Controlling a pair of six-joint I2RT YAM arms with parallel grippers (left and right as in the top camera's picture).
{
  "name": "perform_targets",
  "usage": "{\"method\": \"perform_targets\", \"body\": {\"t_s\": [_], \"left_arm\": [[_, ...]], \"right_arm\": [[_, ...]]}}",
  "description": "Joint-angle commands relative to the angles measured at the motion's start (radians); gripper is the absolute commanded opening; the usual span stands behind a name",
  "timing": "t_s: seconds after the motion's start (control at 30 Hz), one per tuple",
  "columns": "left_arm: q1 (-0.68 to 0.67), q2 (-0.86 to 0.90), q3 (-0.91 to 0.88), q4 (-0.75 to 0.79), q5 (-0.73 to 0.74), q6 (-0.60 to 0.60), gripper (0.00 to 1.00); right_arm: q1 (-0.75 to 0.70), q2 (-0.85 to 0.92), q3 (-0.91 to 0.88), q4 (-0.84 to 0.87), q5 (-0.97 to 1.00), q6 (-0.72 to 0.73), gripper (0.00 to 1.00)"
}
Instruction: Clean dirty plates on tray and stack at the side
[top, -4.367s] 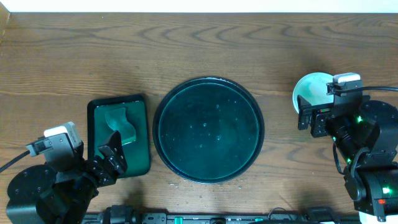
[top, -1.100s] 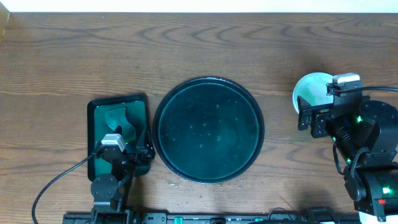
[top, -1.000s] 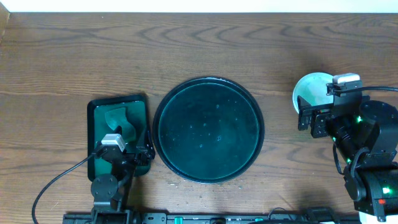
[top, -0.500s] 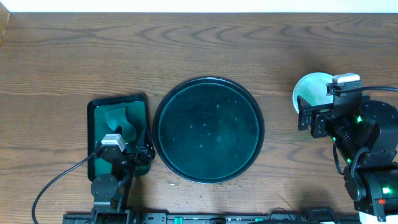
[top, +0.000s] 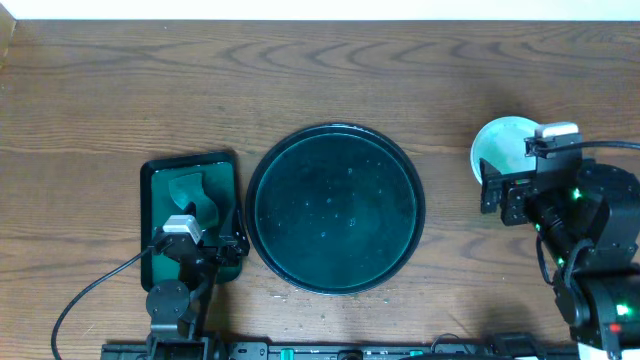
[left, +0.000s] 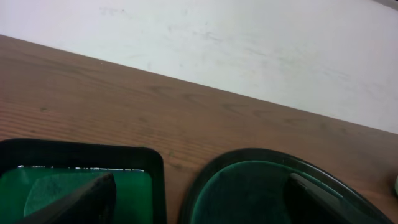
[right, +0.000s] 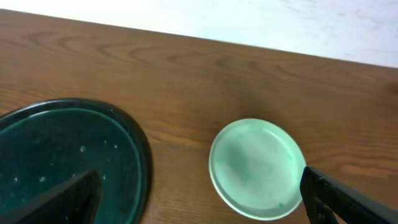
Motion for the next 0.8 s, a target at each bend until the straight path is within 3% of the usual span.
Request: {"method": "perform_targets", "body": {"t_s": [0.0,0.17,0.4,0.53,0.77], "left_arm": [[-0.004,-0.006,-0.008,-0.048,0.014,0.010,0.86],[-0.004,-0.006,-0.008,-0.048,0.014,0.010,0.86],[-0.004,-0.006,-0.008,-0.048,0.014,0.010,0.86],[-0.004,-0.006,-0.008,-0.048,0.014,0.010,0.86],[-0.004,-0.006,-0.008,-0.048,0.014,0.010,0.86]], "right_arm": [[0.007,-0.090,-0.003,-0.003,0.055,-0.023,0.99],[0.007,-0.279,-0.075,0.001,0.054,-0.020,0.99],[0.007,-0.680,-0.380,0.122,0.055,0.079,0.99],[0.006,-0.808,-0.574,0.297,0.054,0.186,0.99],[0.006,-0.805,-0.839,0.686,0.031,0.315,0.99]]}}
